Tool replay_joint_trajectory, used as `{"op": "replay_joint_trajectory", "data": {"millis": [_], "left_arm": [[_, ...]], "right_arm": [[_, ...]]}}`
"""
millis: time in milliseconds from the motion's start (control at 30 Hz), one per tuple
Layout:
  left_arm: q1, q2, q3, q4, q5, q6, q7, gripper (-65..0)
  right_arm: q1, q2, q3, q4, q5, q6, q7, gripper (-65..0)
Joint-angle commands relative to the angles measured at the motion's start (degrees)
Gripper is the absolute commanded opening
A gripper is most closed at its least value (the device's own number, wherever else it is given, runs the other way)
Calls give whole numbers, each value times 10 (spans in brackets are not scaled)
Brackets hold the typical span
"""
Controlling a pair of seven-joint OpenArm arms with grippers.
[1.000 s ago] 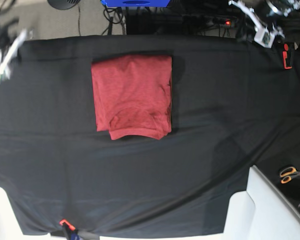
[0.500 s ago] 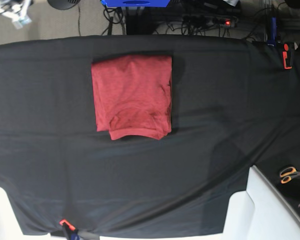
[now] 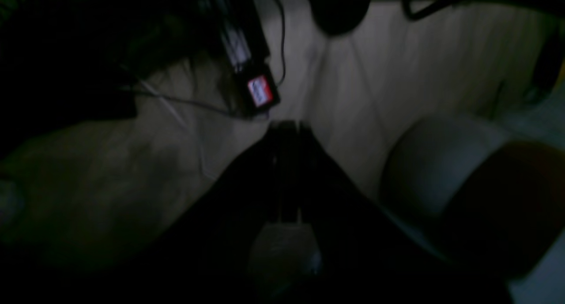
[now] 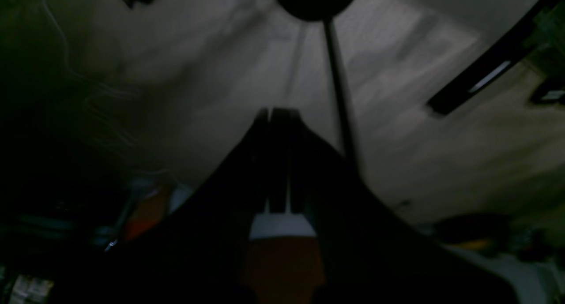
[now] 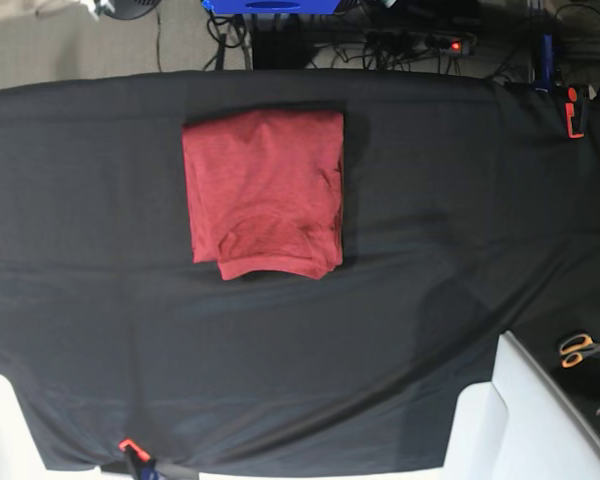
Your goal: Fold the T-shirt properly
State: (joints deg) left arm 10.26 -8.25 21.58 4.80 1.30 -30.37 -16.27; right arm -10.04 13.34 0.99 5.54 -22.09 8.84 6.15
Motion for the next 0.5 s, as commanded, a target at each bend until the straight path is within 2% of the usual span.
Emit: {"op": "replay_joint_trajectory", "data": {"millis": [0, 100, 300, 467], "left_arm": [[-5, -4, -4, -2, 0, -5, 18, -650], [-27, 6, 1, -2, 2, -5, 50, -650], [-27, 15, -6, 8, -1, -4, 49, -650], [-17, 18, -5, 39, -1, 72, 49, -650]], "right_arm": [[0, 20, 6, -2, 0, -6, -6, -642], [4, 31, 10, -2, 0, -7, -3, -642], [3, 37, 13, -3, 0, -8, 18, -642], [1, 37, 13, -5, 0, -8, 18, -642]]}}
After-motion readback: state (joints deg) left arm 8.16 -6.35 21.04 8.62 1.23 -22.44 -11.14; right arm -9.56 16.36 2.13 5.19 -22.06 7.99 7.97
